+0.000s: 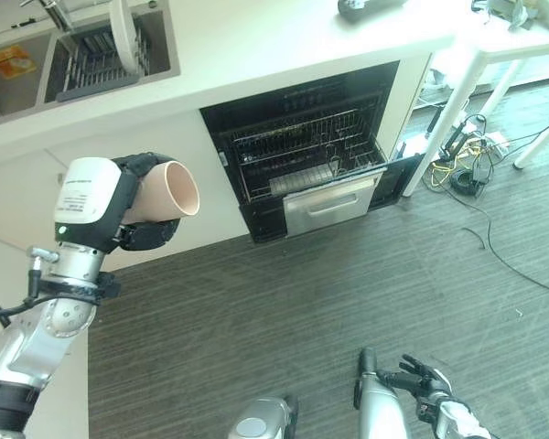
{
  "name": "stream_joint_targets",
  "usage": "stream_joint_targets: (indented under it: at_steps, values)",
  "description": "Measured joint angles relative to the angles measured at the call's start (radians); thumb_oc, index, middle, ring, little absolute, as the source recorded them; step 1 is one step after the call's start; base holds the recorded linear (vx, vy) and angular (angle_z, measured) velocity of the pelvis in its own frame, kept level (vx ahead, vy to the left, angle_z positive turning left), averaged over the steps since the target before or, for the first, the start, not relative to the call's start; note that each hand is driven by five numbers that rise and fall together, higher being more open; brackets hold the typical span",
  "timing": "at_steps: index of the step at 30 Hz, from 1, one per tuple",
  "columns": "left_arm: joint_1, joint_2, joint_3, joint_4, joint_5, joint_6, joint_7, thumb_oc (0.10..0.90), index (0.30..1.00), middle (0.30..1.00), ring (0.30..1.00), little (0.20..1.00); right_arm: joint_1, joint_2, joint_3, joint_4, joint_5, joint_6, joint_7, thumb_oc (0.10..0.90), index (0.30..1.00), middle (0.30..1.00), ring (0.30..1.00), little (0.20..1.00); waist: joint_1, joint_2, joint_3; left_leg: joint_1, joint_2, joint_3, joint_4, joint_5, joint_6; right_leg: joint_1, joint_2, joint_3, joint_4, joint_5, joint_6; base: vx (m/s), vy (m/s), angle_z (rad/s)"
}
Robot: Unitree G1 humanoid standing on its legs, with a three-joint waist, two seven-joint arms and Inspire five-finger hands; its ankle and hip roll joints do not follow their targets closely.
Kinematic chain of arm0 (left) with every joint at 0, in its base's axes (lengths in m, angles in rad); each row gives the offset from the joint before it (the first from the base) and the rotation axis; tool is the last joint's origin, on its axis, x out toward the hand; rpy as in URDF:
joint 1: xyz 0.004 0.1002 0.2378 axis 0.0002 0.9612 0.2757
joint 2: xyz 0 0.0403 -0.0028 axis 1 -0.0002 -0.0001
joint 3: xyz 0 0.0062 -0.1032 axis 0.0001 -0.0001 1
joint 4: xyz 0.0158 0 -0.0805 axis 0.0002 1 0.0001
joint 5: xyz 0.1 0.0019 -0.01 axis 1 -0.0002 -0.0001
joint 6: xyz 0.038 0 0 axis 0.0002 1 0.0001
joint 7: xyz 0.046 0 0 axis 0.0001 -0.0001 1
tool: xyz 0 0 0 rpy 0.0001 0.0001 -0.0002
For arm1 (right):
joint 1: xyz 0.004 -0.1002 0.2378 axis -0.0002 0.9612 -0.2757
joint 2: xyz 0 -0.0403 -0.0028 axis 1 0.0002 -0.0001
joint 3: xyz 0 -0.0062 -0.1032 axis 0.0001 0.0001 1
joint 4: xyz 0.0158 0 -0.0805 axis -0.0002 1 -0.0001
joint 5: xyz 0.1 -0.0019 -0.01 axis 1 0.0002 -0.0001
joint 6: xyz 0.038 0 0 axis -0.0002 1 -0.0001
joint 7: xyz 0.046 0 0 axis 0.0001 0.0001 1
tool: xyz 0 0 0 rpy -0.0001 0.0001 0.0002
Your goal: Place the dishes in the dishwasher.
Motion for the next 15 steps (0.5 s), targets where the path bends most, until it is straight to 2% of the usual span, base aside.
stream_joint_targets:
  at_steps: [1, 2, 3, 5, 6, 7, 8, 9, 10, 11, 12, 13, 14, 15]
  values:
    - [0.032, -0.035, 0.028, -0.044, -0.005, 0.018, 0.007, 0.4, 0.3, 0.3, 0.3, 0.3, 0.012, -0.017, 0.031, -0.025, -0.009, 0.011, 0.003, 0.8, 0.9, 0.9, 0.9, 0.9, -0.006, 0.01, -0.016, 0.024, 0.058, -0.006, -0.018, 0.009, -0.047, 0.021, 0.041, -0.036, 0.034, 0.012, -0.054, 0.28, -0.924, 0.5]
    - [0.04, -0.035, 0.02, -0.07, 0.0, 0.022, 0.007, 0.4, 0.3, 0.3, 0.3, 0.3, 0.022, -0.032, 0.042, -0.034, -0.018, 0.008, 0.003, 0.8, 0.9, 0.9, 0.9, 0.9, -0.006, 0.005, -0.016, 0.012, 0.078, 0.012, 0.008, 0.054, -0.101, 0.02, 0.045, -0.055, 0.082, -0.025, -0.098, 0.15, -0.684, 0.85]
    - [0.028, -0.058, 0.0, -0.081, 0.001, 0.021, 0.007, 0.4, 0.3, 0.3, 0.3, 0.3, 0.022, -0.053, 0.04, -0.028, -0.016, 0.0, 0.002, 0.8, 0.9, 0.9, 0.9, 0.9, -0.012, 0.001, -0.019, -0.016, 0.092, 0.051, 0.058, 0.124, -0.105, 0.024, 0.035, -0.082, 0.125, -0.045, -0.13, 0.14, -0.577, 0.81]
    - [-0.005, -0.065, -0.033, -0.093, 0.002, 0.016, 0.006, 0.4, 0.3, 0.3, 0.3, 0.3, 0.036, -0.076, 0.04, 0.009, -0.005, -0.024, -0.001, 0.8, 0.9, 0.9, 0.9, 0.9, -0.014, -0.014, -0.026, -0.069, 0.12, 0.152, 0.133, 0.252, -0.082, 0.07, 0.012, -0.108, 0.132, -0.068, -0.163, 0.14, -0.447, 1.19]
    - [-0.044, -0.084, -0.059, -0.099, 0.002, 0.009, 0.005, 0.4, 0.3, 0.3, 0.3, 0.3, 0.055, -0.089, 0.013, 0.019, 0.012, -0.04, 0.0, 0.8, 0.9, 0.9, 0.9, 0.9, -0.036, -0.011, -0.031, -0.049, 0.134, 0.226, 0.101, 0.308, -0.056, 0.085, -0.004, -0.133, 0.175, -0.085, -0.188, 0.13, -0.284, 1.81]
    - [-0.065, -0.082, -0.057, -0.118, 0.001, -0.01, 0.011, 0.4, 0.3, 0.3, 0.3, 0.3, 0.069, -0.1, -0.019, 0.03, 0.022, -0.044, -0.011, 0.8, 0.9, 0.9, 0.9, 0.9, -0.058, 0.001, -0.038, -0.036, 0.151, 0.285, 0.047, 0.327, -0.018, 0.082, -0.004, -0.158, 0.223, -0.091, -0.197, 0.16, -0.291, 1.69]
    - [-0.098, -0.075, -0.058, -0.122, 0.001, -0.014, 0.013, 0.4, 0.3, 0.3, 0.3, 0.3, 0.064, -0.111, -0.019, 0.035, 0.029, -0.047, -0.022, 0.8, 0.9, 0.9, 0.9, 0.9, -0.058, 0.012, -0.038, -0.002, 0.143, 0.298, -0.033, 0.359, 0.002, 0.038, 0.003, -0.168, 0.303, -0.112, -0.185, 0.2, -0.27, 1.6]
    - [-0.17, -0.064, -0.057, -0.124, 0.0, -0.006, 0.017, 0.4, 0.3, 0.3, 0.3, 0.3, 0.048, -0.105, -0.023, 0.067, 0.046, -0.051, -0.025, 0.8, 0.9, 0.9, 0.9, 0.9, -0.05, -0.023, -0.042, -0.044, 0.142, 0.248, 0.026, 0.266, -0.058, 0.185, 0.036, -0.124, 0.076, -0.245, -0.142, 0.1, -0.167, 0.49]
    - [-0.163, -0.074, -0.059, -0.126, 0.003, -0.005, 0.014, 0.4, 0.3, 0.3, 0.3, 0.3, 0.01, -0.11, -0.023, 0.078, 0.051, -0.047, -0.031, 0.8, 0.9, 0.9, 0.9, 0.9, -0.02, 0.005, -0.04, -0.073, 0.123, 0.264, 0.027, 0.159, -0.063, 0.197, 0.075, -0.071, 0.033, -0.216, -0.152, 0.17, -0.101, 0.21]
    - [-0.162, -0.074, -0.071, -0.125, 0.006, 0.002, -0.001, 0.4, 0.3, 0.3, 0.3, 0.3, -0.005, -0.102, -0.02, 0.064, 0.055, -0.054, -0.032, 0.8, 0.9, 0.9, 0.9, 0.9, -0.017, 0.001, -0.036, -0.121, 0.065, 0.281, 0.039, 0.115, -0.033, 0.217, 0.08, -0.06, -0.001, -0.204, -0.153, 0.14, -0.04, -0.64]
    - [-0.158, -0.077, -0.088, -0.127, 0.007, 0.003, -0.007, 0.4, 0.3, 0.3, 0.3, 0.3, -0.015, -0.093, -0.019, 0.054, 0.054, -0.061, -0.031, 0.8, 0.9, 0.9, 0.9, 0.9, -0.012, 0.004, -0.036, -0.164, -0.003, 0.285, 0.042, 0.096, -0.005, 0.239, 0.083, -0.051, -0.028, -0.191, -0.14, 0.2, -0.031, -0.3]
    - [-0.157, -0.078, -0.107, -0.127, 0.011, 0.002, -0.012, 0.4, 0.3, 0.3, 0.3, 0.3, -0.015, -0.08, -0.018, 0.053, 0.054, -0.068, -0.026, 0.8, 0.9, 0.9, 0.9, 0.9, -0.016, 0.017, -0.037, -0.195, -0.046, 0.287, 0.04, 0.1, 0.004, 0.268, 0.101, -0.053, -0.045, -0.188, -0.136, 0.12, -0.024, -0.38]
    - [-0.153, -0.088, -0.113, -0.132, 0.016, 0.002, -0.014, 0.4, 0.3, 0.3, 0.3, 0.3, -0.015, -0.058, -0.013, 0.049, 0.054, -0.069, -0.026, 0.8, 0.9, 0.9, 0.9, 0.9, -0.025, 0.029, -0.036, -0.232, -0.079, 0.297, 0.038, 0.107, 0.027, 0.295, 0.125, -0.056, -0.056, -0.189, -0.134, 0.1, -0.011, -0.28]
    - [-0.153, -0.109, -0.112, -0.146, 0.022, 0.004, -0.011, 0.4, 0.3, 0.3, 0.3, 0.3, -0.014, -0.047, 0.002, 0.048, 0.054, -0.069, -0.029, 0.8, 0.9, 0.9, 0.9, 0.9, -0.032, 0.034, -0.038, -0.276, -0.085, 0.334, 0.043, 0.113, 0.041, 0.299, 0.141, -0.062, -0.061, -0.191, -0.133, 0.1, 0.01, -0.44]
